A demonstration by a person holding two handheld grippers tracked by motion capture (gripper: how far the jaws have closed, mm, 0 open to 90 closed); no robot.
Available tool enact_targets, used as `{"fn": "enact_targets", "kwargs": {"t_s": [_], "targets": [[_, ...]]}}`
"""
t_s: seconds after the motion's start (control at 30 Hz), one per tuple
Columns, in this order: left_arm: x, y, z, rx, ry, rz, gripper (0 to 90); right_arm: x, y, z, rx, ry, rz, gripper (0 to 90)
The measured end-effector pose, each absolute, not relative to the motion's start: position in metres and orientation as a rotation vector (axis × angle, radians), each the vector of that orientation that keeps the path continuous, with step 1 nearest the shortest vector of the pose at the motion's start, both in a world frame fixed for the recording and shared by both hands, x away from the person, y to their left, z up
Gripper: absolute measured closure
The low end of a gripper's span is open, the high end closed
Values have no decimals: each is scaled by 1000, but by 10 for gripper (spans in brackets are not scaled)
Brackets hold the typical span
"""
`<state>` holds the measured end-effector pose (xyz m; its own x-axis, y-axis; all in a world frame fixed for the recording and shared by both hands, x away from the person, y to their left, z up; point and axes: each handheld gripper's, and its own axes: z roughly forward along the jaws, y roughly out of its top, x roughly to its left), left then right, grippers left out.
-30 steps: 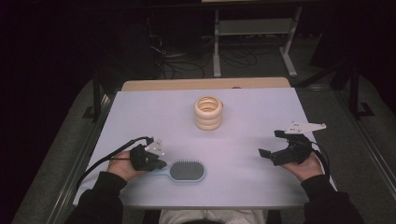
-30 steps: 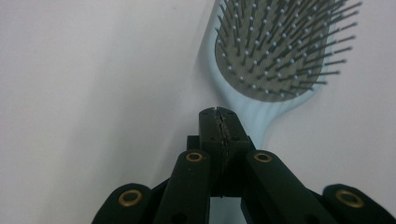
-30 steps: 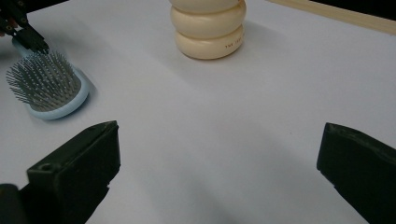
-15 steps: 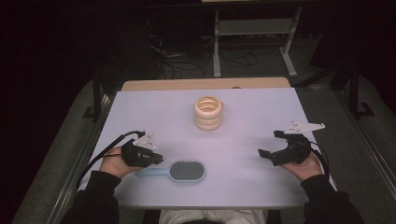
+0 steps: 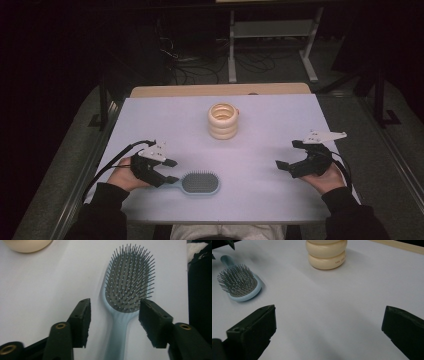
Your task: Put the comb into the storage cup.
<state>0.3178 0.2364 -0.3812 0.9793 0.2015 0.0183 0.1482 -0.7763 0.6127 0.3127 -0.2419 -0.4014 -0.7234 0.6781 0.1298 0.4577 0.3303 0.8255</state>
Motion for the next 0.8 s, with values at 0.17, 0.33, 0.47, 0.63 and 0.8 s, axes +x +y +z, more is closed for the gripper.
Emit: {"fn": "enact_targets", "kwargs": {"t_s": [0.17,0.33,0.47,0.63,0.8], "targets": [[320,232,-388,2491,246,102,311,313,-241,-402,1023,2369,1338,0],[322,228,-395,2532,241,75,246,313,-240,-402,1022,2371,1338,0],[323,226,-398,2541,230,49,212,313,-240,-402,1021,2373,1338,0],[324,224,-404,2579,233,41,156,313,-241,-402,1021,2374,1339,0],[323,221,-407,2597,231,28,139,313,-240,-402,1020,2375,1340,0]]}}
